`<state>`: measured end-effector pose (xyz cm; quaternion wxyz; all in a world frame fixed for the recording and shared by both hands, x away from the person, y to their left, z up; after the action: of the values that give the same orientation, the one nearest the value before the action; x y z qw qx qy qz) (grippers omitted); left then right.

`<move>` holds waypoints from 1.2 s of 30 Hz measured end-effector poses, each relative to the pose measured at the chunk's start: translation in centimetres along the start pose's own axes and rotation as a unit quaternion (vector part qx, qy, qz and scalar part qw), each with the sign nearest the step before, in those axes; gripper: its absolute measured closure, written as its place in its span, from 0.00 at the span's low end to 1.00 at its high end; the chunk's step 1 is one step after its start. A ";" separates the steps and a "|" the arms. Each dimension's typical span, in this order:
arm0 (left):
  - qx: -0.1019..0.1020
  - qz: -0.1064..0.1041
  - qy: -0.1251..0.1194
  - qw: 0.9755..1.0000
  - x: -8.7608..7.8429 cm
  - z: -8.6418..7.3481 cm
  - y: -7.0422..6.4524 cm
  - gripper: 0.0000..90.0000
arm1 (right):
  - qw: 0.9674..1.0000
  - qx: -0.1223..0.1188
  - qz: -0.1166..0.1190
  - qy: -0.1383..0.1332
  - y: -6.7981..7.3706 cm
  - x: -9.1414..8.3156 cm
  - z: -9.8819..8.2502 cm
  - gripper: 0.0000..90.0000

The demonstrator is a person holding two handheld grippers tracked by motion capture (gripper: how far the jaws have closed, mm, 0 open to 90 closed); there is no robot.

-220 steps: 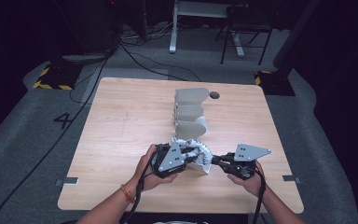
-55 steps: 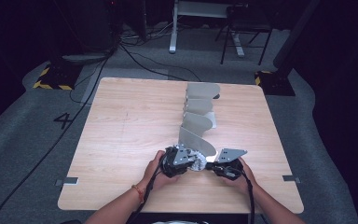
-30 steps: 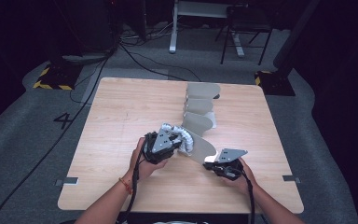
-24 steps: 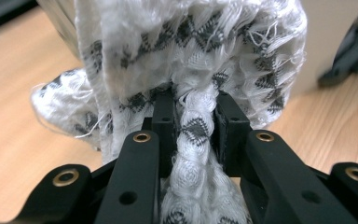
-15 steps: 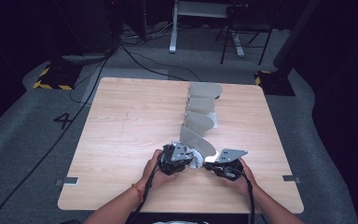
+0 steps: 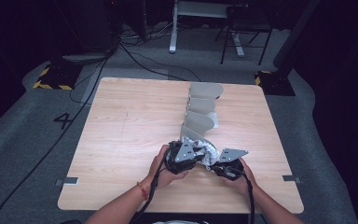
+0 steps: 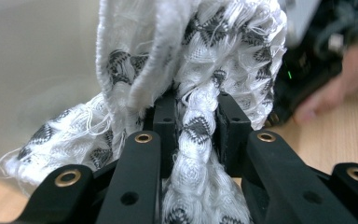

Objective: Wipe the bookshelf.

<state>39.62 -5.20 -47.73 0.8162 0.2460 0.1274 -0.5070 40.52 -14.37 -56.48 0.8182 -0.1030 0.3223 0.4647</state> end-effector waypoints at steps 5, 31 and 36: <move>-0.006 0.024 -0.020 1.000 -1.7 1.1 1.7 0.82 | 1.000 0.000 -0.002 0.002 0.0 0.0 0.0 0.99; -0.020 -0.038 0.082 0.996 5.1 -6.6 -0.9 0.82 | 1.000 0.020 -0.019 0.006 -1.2 -0.3 0.0 0.98; -0.005 -0.035 0.078 0.996 4.7 -6.4 -0.9 0.82 | 1.000 0.025 -0.018 0.005 -1.3 -0.3 0.0 0.98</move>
<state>41.23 -5.74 -55.53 0.7870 0.2760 0.2019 -0.5135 41.48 -15.33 -56.49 0.8272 -0.0910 0.3358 0.4412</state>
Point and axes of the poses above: each handheld gripper's, and its own axes: x roughly forward along the jaws, z roughly out of its top, y roughly to its left, the point moved 10 cm from there along x, roughly forward along the jaws, and after that the axes turned 10 degrees about x, right-handed, at the moved point
